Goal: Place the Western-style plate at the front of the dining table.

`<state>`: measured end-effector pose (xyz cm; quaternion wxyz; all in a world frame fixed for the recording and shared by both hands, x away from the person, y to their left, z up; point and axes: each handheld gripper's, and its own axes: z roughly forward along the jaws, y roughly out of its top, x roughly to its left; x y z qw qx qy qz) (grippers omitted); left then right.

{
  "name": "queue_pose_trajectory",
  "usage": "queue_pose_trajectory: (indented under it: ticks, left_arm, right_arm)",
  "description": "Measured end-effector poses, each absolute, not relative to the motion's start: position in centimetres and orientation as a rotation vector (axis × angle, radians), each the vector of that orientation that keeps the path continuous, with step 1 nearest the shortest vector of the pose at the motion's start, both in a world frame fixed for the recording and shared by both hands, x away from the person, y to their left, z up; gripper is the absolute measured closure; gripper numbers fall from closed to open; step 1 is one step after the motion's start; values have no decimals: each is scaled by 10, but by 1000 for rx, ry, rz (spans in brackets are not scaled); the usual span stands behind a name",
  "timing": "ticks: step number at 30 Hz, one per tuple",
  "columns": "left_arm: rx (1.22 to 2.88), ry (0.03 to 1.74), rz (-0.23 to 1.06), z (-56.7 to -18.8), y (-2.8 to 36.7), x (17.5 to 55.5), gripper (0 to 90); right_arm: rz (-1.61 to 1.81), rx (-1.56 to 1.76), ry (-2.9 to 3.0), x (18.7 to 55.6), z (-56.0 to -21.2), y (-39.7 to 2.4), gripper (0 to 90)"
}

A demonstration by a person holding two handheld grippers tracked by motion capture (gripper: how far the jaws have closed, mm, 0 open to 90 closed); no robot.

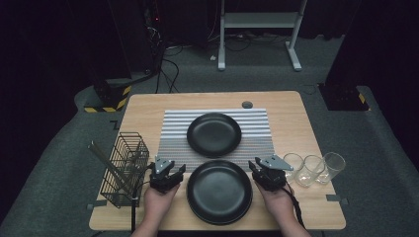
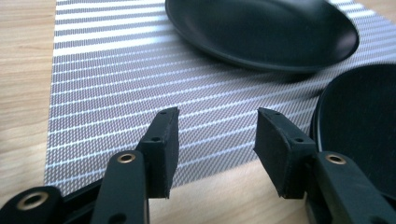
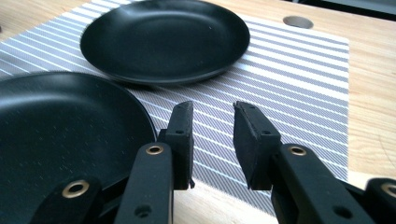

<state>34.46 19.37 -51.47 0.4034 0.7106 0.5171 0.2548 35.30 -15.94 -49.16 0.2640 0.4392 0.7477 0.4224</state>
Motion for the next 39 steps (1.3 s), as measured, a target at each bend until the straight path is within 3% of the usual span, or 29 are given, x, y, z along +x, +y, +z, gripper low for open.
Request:
queue_pose_trajectory:
  ticks: [10,21,39]
  left_arm:
    - [1826,1241,707,-520,195,338,454]
    - [1791,1161,645,-512,202,327,470]
    - [1787,1071,678,-499,199,314,458]
  right_arm:
    - [1076,1232,2029,342,-503,-171,683]
    - [982,1265,2051,339,-523,-176,681]
    - [968,1302,2054,343,-532,-176,665]
